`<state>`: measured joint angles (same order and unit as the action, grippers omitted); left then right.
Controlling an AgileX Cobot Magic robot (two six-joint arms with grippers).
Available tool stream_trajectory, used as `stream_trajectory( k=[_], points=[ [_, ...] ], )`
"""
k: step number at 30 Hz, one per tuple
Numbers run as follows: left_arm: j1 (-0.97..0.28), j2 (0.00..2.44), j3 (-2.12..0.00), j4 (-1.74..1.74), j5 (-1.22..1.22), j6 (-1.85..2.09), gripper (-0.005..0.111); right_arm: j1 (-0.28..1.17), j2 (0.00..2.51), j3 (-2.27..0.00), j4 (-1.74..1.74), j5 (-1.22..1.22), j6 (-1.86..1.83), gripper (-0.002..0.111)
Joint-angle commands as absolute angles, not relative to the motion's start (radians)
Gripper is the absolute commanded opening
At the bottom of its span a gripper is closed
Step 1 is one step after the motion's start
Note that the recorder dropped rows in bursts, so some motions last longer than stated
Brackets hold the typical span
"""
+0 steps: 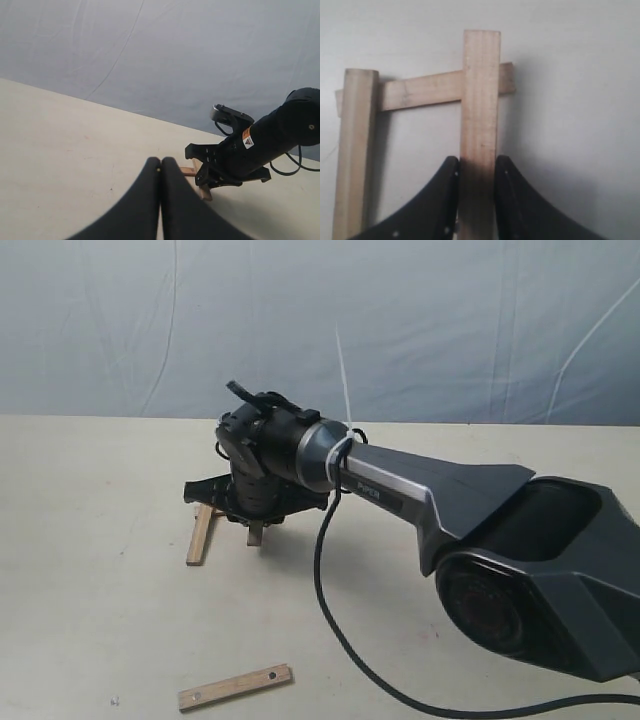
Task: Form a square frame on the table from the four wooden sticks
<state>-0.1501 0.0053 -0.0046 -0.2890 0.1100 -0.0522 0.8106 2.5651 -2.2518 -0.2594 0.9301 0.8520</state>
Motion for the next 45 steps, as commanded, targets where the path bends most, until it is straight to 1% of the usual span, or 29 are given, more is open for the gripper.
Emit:
stream_trajectory(
  k=[1,8,13,18,23,26,29,33,36,40,45],
  points=[
    [-0.16,0.0,0.0,-0.296,0.111,-0.052,0.0,0.81,2.578,-2.26,-0.288,0.924,0.856,-0.001],
    [-0.16,0.0,0.0,-0.298,0.111,-0.052,0.0,0.81,2.598,-2.26,-0.285,0.902,0.865,-0.001],
    [-0.16,0.0,0.0,-0.298,0.111,-0.052,0.0,0.807,2.56,-2.26,-0.293,0.924,0.854,-0.001],
    [-0.16,0.0,0.0,-0.296,0.111,-0.05,0.0,0.808,2.483,-2.26,-0.311,1.001,0.742,-0.001],
    [-0.16,0.0,0.0,-0.296,0.111,-0.046,0.0,0.81,2.4,-2.233,-0.292,1.132,0.585,-0.001],
    [-0.16,0.0,0.0,-0.296,0.111,-0.044,0.0,0.82,2.32,-2.115,-0.282,1.108,0.556,-0.001],
    [-0.16,0.0,0.0,-0.296,0.114,-0.044,0.0,0.833,2.217,-1.909,-0.248,0.962,0.565,-0.001],
    [-0.16,0.0,0.0,-0.296,0.115,-0.044,0.0,0.855,2.091,-1.606,-0.22,0.723,0.677,-0.001],
    [-0.16,0.0,0.0,-0.296,0.115,-0.044,0.0,0.88,2.055,-1.46,-0.264,0.618,0.813,-0.001],
    [-0.16,0.0,0.0,-0.296,0.115,-0.044,0.0,0.93,2.056,-1.375,-0.363,0.589,0.967,-0.001],
    [-0.16,0.0,0.0,-0.296,0.115,-0.044,0.0,1.011,2.079,-1.367,-0.482,0.604,1.109,-0.001]
  ],
)
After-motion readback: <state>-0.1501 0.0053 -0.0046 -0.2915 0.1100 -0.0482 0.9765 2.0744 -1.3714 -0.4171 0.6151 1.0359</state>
